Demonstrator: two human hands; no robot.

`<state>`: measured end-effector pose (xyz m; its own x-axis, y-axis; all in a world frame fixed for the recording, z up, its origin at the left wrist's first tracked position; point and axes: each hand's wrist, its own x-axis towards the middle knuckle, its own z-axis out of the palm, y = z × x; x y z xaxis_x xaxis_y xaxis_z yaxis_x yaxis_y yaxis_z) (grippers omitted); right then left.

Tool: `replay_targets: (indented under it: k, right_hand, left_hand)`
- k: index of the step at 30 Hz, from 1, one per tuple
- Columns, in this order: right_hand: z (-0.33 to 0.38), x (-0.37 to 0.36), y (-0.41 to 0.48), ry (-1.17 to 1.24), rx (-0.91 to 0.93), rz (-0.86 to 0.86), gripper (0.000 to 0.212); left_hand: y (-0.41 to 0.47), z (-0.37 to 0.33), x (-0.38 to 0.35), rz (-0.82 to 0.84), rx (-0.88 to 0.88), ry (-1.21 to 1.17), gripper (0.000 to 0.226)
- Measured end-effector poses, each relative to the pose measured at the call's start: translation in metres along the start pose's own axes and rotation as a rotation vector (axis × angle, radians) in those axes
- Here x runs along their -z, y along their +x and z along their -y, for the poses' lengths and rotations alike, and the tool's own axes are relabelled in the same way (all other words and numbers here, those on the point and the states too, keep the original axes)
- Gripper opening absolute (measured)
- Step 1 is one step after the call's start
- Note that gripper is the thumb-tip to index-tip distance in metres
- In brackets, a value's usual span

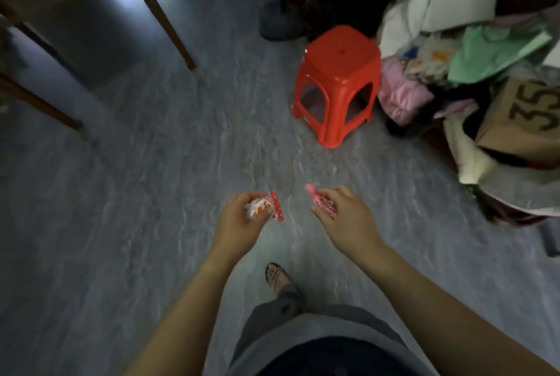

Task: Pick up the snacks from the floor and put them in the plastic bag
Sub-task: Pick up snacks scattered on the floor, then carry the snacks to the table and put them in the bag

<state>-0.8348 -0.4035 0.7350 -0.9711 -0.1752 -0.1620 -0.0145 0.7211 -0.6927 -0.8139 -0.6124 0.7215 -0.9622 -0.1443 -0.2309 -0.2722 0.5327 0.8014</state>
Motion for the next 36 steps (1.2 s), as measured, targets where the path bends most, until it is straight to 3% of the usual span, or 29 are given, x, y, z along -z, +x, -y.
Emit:
replay_targets:
  k: [7, 13, 18, 26, 36]
  right_hand:
    - [0.090, -0.022, 0.110, -0.007, 0.103, -0.014, 0.028]
    - [0.095, -0.039, 0.189, -0.026, 0.063, 0.021, 0.025]
    - [0.114, -0.046, 0.316, -0.040, 0.098, 0.041, 0.020]
    - [0.233, -0.050, 0.550, -0.073, 0.393, 0.145, 0.015]
    - [0.386, -0.183, 0.715, -0.056, 0.636, 0.406, 0.014]
  left_hand:
    - [0.104, 0.009, 0.113, -0.125, -0.075, 0.102, 0.020]
    - [0.179, 0.032, 0.116, -0.126, -0.012, -0.018, 0.021]
    - [0.287, 0.023, 0.148, -0.111, 0.028, -0.017, 0.021]
    - [0.436, -0.005, 0.275, -0.371, 0.108, 0.000, 0.017]
    - [0.554, 0.084, 0.424, -0.666, 0.315, -0.089, 0.022]
